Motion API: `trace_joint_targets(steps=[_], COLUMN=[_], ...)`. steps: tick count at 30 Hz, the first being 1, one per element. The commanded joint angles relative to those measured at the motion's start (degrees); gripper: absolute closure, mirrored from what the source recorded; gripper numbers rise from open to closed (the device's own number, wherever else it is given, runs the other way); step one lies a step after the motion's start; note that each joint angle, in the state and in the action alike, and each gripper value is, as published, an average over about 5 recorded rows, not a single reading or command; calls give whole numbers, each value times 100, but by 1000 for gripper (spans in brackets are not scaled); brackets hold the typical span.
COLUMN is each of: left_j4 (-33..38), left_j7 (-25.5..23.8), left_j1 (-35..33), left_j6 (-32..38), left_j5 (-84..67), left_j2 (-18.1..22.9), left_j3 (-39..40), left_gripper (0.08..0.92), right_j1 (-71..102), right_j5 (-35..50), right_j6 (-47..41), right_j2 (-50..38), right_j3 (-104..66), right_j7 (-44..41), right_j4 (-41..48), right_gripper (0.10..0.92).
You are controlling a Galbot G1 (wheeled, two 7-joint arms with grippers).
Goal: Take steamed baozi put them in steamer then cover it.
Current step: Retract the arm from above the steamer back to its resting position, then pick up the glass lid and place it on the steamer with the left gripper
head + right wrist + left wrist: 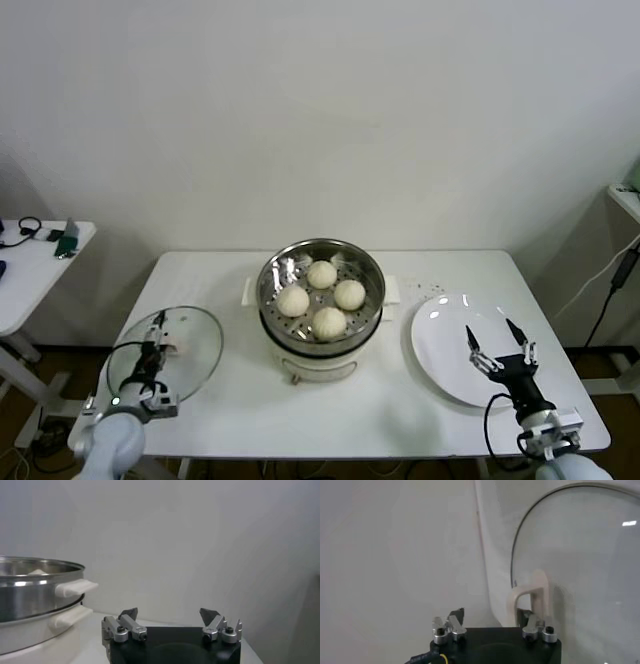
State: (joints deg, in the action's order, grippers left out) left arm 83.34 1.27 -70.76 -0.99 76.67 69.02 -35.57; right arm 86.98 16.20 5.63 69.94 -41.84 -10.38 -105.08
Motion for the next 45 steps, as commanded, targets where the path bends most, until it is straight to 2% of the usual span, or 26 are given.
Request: trace_joint_targets(steps=[1, 10, 17, 29, 36, 41, 45], left_j4=[-202, -136, 245, 1730, 2678, 3325, 3619], left_j7=[46, 9, -8, 65, 166, 114, 152], left_j1=[100, 91, -24, -623, -995, -1178, -1010], left_j6=[52, 88, 32, -426, -1232, -1897, -2456], left_j5=[-78, -237, -491, -1023, -1016, -922, -1274], left_j2=[12, 0, -56, -301, -520, -900, -1295], left_j3=[13, 13, 12, -50, -73, 5, 386], left_gripper=[389, 649, 828, 844, 844, 844, 844], right_j1=[-12, -144, -191, -332, -417, -596, -807], right_j5=[-112, -209, -254, -260, -303, -331, -315], right_j6=[15, 28, 47, 61, 77, 88, 60], right_j2=[37, 52, 14, -102, -189, -418, -605], right_j3=[-22, 22, 23, 27, 54, 223, 401], right_j7=[-19, -20, -20, -15, -4, 48, 62], right_j4=[36, 144, 229, 395, 523, 666, 814], right_gripper=[203, 203, 203, 203, 203, 203, 203])
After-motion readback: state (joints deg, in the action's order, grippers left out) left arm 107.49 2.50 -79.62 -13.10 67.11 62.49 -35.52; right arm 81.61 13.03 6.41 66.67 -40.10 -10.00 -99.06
